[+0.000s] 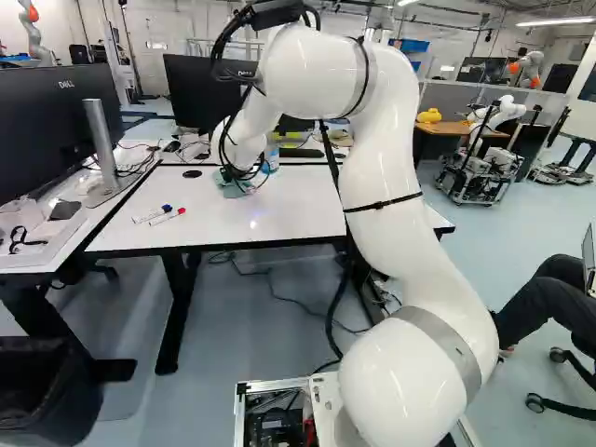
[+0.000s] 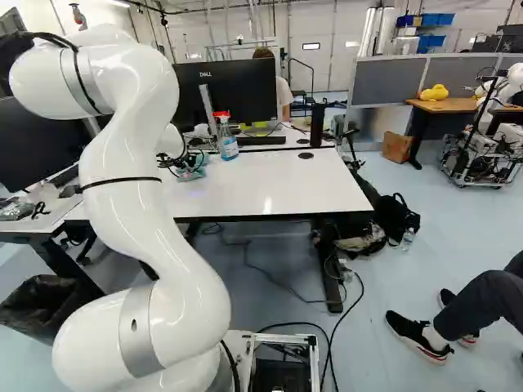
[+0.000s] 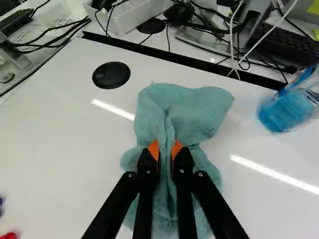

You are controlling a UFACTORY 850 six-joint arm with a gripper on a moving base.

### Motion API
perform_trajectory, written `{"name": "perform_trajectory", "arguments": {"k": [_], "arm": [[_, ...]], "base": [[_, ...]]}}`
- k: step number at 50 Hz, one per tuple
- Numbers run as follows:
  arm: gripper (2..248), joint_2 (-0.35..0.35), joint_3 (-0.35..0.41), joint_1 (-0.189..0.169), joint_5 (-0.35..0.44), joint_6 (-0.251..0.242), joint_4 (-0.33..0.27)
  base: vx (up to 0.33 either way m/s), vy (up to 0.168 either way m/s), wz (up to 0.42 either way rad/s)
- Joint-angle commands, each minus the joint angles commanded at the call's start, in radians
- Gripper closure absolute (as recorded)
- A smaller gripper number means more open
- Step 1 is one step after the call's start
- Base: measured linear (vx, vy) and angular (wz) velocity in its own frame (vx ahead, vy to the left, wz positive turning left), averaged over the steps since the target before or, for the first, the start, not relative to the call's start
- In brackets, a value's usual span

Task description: Clean the table with the green towel

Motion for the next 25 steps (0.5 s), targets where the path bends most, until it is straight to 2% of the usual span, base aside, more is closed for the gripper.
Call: {"name": "perform_trajectory", "arguments": {"k": [12, 25], "arm": [[202, 0.024, 0.034, 0.025, 0.0, 0.0, 0.0], [202, 0.075, 0.103, 0.034, 0.0, 0.0, 0.0]], "base": [[0.0, 0.0, 0.0], [0.0, 0.0, 0.0]]}}
